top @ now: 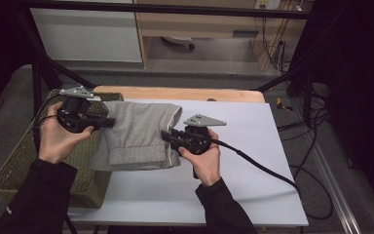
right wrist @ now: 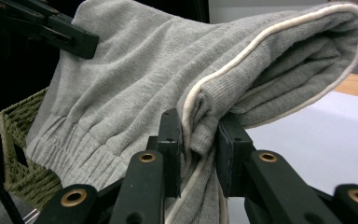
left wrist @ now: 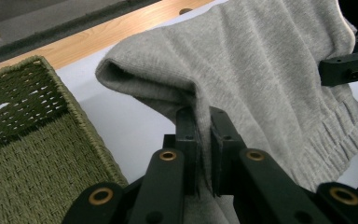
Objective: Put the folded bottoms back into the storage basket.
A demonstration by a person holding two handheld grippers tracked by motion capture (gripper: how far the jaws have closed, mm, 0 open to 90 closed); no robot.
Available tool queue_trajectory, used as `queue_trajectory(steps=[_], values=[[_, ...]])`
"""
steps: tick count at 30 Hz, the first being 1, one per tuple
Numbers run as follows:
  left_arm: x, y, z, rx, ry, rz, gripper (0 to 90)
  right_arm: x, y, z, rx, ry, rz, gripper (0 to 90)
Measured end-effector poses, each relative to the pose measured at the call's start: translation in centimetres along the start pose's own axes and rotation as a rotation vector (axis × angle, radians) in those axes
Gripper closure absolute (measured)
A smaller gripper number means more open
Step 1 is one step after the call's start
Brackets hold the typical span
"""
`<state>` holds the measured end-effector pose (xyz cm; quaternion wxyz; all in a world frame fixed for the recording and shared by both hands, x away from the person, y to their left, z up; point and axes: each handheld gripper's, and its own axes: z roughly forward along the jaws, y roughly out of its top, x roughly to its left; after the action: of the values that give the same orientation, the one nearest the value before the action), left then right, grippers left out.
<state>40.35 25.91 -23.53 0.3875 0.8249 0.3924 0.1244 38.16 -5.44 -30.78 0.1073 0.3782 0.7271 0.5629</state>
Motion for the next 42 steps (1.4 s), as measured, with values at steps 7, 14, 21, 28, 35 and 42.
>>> queue_trajectory(steps=[7, 14, 21, 28, 35, 42], values=[[0.4, -0.2, -0.5, -0.002, 0.007, 0.001, 83.8, 0.4, 0.1, 0.5, -0.002, 0.008, -0.002, 74.2], [0.8, -0.3, -1.0, -0.001, 0.017, 0.006, 83.8, 0.8, 0.3, 0.9, -0.004, 0.011, -0.007, 74.2], [1.2, -0.4, -1.7, -0.004, 0.039, 0.010, 83.8, 1.4, 0.6, 1.5, -0.007, 0.018, -0.007, 74.2], [1.8, -0.7, -2.2, -0.004, 0.048, 0.004, 83.8, 2.0, 0.8, 2.2, -0.007, 0.026, -0.011, 74.1], [2.4, -1.0, -2.7, -0.004, 0.059, 0.001, 83.8, 2.5, 0.9, 2.9, -0.003, 0.032, -0.009, 74.1], [3.0, -1.2, -3.4, -0.012, 0.071, -0.003, 83.8, 3.2, 1.2, 3.6, -0.006, 0.039, -0.012, 74.1]])
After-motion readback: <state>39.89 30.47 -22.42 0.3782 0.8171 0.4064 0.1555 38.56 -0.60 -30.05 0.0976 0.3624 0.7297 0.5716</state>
